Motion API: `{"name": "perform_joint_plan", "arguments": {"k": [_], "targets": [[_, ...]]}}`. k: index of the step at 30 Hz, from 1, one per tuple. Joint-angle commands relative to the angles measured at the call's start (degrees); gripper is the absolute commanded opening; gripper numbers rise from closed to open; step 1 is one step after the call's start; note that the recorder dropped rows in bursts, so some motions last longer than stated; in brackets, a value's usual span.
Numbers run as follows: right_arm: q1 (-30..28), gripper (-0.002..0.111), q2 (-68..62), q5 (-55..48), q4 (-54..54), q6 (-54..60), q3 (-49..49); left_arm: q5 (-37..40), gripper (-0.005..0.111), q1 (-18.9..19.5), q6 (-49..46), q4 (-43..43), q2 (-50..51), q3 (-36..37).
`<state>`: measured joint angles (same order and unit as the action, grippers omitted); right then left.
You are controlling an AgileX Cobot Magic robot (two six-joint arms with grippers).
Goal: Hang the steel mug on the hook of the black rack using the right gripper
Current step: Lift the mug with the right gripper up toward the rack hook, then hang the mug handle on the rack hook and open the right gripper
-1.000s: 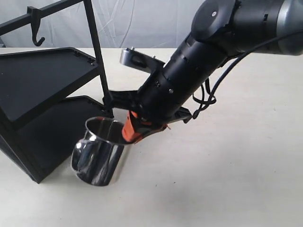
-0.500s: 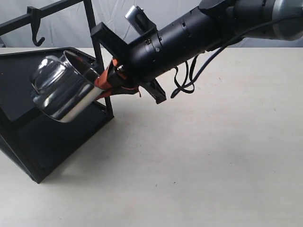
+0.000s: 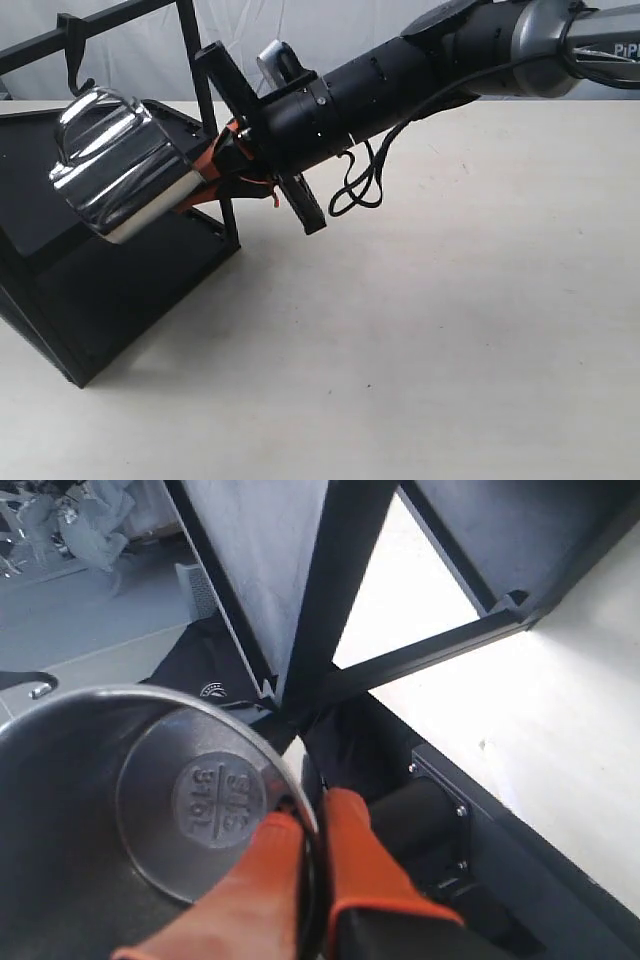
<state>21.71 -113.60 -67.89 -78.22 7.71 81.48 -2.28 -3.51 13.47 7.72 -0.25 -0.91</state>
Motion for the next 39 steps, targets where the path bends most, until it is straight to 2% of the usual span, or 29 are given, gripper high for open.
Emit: {"name": "perform_joint_plan", "arguments": {"k": [1,39], "targets": [[-1.7,-0.001,0.1,-1.8,-4.4,0.5,0.6,-0.6,0.0,-0.1,0.0,0.0,0.2,-0.1],[-1.7,-0.001,0.1,7.9,-5.5,-2.4,0.6,-0.6,0.0,-0.1,0.0,0.0,0.2,-0.1]]}}
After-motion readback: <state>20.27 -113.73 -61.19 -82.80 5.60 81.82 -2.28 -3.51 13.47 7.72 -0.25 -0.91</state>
